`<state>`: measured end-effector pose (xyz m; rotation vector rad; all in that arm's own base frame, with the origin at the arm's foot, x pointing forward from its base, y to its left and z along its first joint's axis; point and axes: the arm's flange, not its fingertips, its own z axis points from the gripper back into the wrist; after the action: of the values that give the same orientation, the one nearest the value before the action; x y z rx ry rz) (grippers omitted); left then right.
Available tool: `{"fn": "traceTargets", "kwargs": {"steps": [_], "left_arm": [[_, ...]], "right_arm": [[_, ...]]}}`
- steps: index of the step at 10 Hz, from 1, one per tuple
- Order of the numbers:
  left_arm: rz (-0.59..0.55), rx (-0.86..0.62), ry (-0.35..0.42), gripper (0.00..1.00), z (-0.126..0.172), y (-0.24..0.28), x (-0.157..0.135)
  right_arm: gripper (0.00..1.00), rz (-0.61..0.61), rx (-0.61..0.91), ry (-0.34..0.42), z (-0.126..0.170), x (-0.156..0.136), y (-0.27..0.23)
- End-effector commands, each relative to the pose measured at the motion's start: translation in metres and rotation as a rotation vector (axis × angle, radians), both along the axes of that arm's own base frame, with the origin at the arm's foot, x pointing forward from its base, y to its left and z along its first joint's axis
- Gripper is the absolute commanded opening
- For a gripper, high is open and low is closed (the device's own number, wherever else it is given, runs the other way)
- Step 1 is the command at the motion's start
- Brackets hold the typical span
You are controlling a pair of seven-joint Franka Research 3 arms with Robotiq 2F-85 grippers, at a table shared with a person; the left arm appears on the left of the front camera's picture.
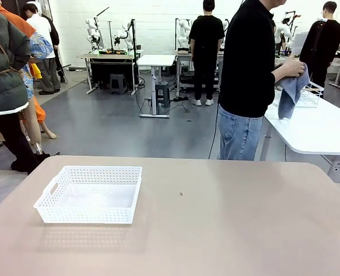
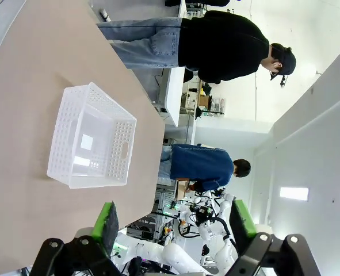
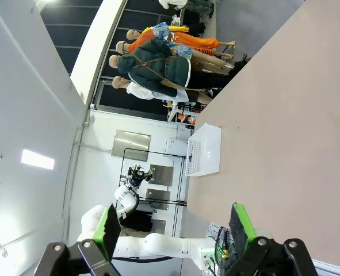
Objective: Clean and organize the cups into the basket.
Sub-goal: Pick up the Organizing basket and move it to the center of the table, then pick up the Reusable plastic cup from the right side of the table and place it inside the Organizing basket.
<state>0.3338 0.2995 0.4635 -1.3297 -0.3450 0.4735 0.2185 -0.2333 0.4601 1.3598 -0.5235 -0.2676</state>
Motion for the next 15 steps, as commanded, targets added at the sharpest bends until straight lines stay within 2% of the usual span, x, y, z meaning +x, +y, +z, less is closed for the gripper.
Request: {"fn": "traceTargets", "kwargs": {"steps": [1,15], "left_arm": [[0.018,-0.017,0.003,1.0,0.002,-0.0006,0.0002],[0.018,-0.017,0.003,1.0,0.002,-0.0006,0.0002]], "right_arm": [[1.0,0.002,0.01,0.004,0.0009,-0.0007,-0.0005],[1.0,0.002,0.01,0.004,0.0009,-0.0007,-0.0005]]}}
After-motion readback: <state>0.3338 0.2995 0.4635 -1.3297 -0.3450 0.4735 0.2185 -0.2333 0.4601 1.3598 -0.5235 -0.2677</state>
